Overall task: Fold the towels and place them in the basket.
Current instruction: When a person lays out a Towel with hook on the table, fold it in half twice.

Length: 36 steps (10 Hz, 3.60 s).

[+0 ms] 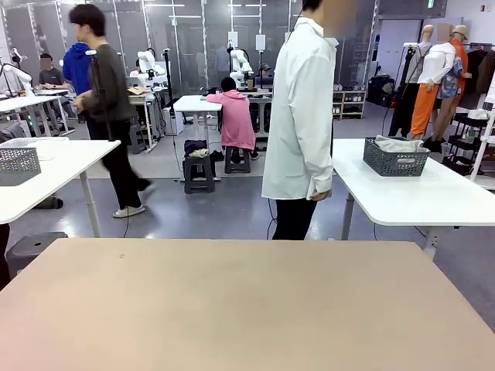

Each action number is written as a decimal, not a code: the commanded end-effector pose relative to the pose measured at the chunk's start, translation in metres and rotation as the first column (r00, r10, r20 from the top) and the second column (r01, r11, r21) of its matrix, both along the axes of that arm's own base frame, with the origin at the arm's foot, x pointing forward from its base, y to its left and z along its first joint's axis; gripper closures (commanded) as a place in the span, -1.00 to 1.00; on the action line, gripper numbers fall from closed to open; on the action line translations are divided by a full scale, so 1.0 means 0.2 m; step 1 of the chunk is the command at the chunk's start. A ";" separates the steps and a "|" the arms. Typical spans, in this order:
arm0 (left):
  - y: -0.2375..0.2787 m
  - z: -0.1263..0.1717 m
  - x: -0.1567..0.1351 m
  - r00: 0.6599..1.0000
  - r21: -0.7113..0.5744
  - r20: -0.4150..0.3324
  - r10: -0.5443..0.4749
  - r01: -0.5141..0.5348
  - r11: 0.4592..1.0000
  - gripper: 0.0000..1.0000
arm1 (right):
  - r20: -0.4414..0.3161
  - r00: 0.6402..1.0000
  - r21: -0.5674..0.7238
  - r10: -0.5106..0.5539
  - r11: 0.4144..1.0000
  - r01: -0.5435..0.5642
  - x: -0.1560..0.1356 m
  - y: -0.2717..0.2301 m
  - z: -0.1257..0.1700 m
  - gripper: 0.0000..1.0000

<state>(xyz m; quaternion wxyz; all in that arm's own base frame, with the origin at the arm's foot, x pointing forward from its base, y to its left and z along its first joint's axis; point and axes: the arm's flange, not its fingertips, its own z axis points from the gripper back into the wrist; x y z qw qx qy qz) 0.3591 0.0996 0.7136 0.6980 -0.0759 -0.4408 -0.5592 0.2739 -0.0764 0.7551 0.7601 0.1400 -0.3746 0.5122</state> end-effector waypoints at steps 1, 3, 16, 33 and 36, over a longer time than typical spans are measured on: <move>-0.01 0.01 0.00 1.000 -0.001 0.008 -0.020 0.020 1.000 -1.00 | 0.009 1.000 -0.001 0.013 1.000 -0.013 0.00 0.00 0.01 -1.00; -0.01 0.01 0.00 1.000 -0.001 0.008 -0.020 0.020 1.000 -1.00 | 0.009 1.000 -0.001 0.013 1.000 -0.013 0.00 0.00 0.01 -1.00; -0.01 0.01 0.00 1.000 -0.001 0.008 -0.020 0.020 1.000 -1.00 | 0.009 1.000 -0.001 0.013 1.000 -0.013 0.00 0.00 0.01 -1.00; -0.01 0.00 -0.01 1.000 0.005 -0.003 0.006 -0.006 1.000 -1.00 | 0.009 1.000 -0.001 0.013 1.000 -0.013 0.00 0.00 0.01 -1.00; -0.01 0.03 -0.01 0.999 -0.003 -0.031 -0.038 0.038 0.999 -1.00 | 0.009 1.000 -0.001 0.013 1.000 -0.013 0.00 0.00 0.01 -1.00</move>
